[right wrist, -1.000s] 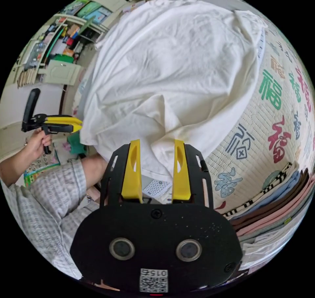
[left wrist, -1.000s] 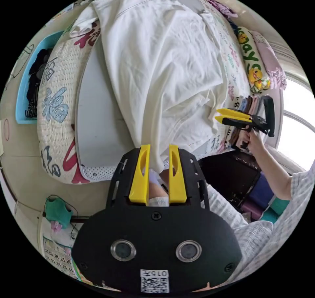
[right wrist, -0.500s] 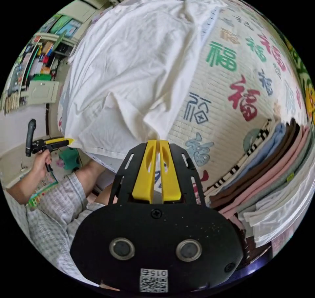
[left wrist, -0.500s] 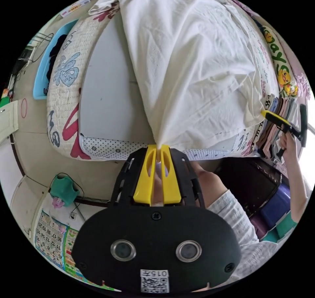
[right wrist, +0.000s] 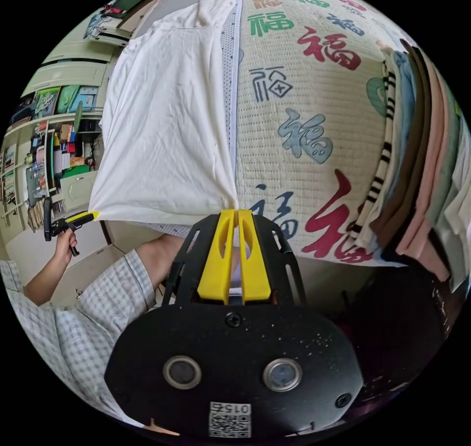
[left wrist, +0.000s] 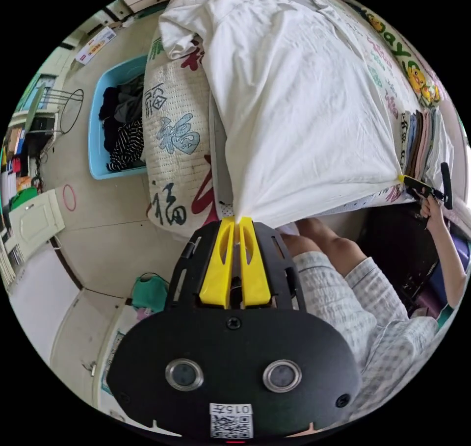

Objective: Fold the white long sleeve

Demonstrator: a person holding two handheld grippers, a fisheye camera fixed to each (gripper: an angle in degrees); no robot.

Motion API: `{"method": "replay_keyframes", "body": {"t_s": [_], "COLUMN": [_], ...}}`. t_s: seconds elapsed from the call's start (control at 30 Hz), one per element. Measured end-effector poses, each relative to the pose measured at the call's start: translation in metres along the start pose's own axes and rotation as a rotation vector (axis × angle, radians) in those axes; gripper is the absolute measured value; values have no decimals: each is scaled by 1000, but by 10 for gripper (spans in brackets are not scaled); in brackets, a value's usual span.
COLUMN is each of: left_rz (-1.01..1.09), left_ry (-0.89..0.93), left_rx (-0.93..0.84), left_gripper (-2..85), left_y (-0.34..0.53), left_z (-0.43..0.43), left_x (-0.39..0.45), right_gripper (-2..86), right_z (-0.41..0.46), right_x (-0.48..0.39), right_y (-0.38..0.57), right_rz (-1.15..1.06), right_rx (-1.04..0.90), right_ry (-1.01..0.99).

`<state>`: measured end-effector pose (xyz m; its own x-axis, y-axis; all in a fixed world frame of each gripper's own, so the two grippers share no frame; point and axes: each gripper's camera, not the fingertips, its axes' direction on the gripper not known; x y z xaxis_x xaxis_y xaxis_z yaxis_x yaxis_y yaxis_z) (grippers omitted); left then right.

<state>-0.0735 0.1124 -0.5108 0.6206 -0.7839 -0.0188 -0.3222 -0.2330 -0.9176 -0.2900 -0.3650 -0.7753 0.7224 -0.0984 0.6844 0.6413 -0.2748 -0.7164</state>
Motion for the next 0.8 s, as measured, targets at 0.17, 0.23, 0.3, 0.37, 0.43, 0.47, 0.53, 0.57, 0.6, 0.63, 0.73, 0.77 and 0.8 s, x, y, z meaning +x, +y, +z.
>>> {"method": "replay_keyframes", "body": {"t_s": [0.17,0.23,0.3,0.37,0.43,0.47,0.53,0.57,0.6,0.63,0.73,0.77,0.8], "left_rz": [209,236,187,187,247,274,292,297,292,292,311,309,316], "left_ry": [-103,-164,-212,-305,-420,-514,-614,-676,-731,-755,-869,-902,-924], "left_rx": [-171,-228,-307,-397,-455,-495,-523,-537,-544,-545,-585,-607,-630], "left_gripper": [5,6,9,11,14,15,16,16,16,16,14,12,10], "left_y": [-30,-43,-62,-77,-85,-88,-91,-91,-91,-91,-93,-95,-96], "left_z": [37,48,67,84,100,112,125,132,138,140,151,154,155], "left_x": [45,64,89,115,145,162,184,196,206,212,235,244,252], "right_gripper": [2,2,2,2,3,3,3,3,3,3,2,2,1], "right_z": [83,109,134,165,183,194,210,220,225,235,267,279,285], "right_x": [-22,-25,-28,-34,-39,-41,-43,-43,-42,-39,-33,-31,-30], "right_y": [49,66,82,99,109,116,127,135,140,150,174,185,189], "right_rz": [166,212,241,241,230,217,181,156,147,132,115,112,111], "right_rx": [143,191,235,268,292,304,321,336,344,364,405,439,454], "right_ry": [-92,-98,-124,-140,-129,-126,-127,-139,-150,-171,-198,-222,-231]}}
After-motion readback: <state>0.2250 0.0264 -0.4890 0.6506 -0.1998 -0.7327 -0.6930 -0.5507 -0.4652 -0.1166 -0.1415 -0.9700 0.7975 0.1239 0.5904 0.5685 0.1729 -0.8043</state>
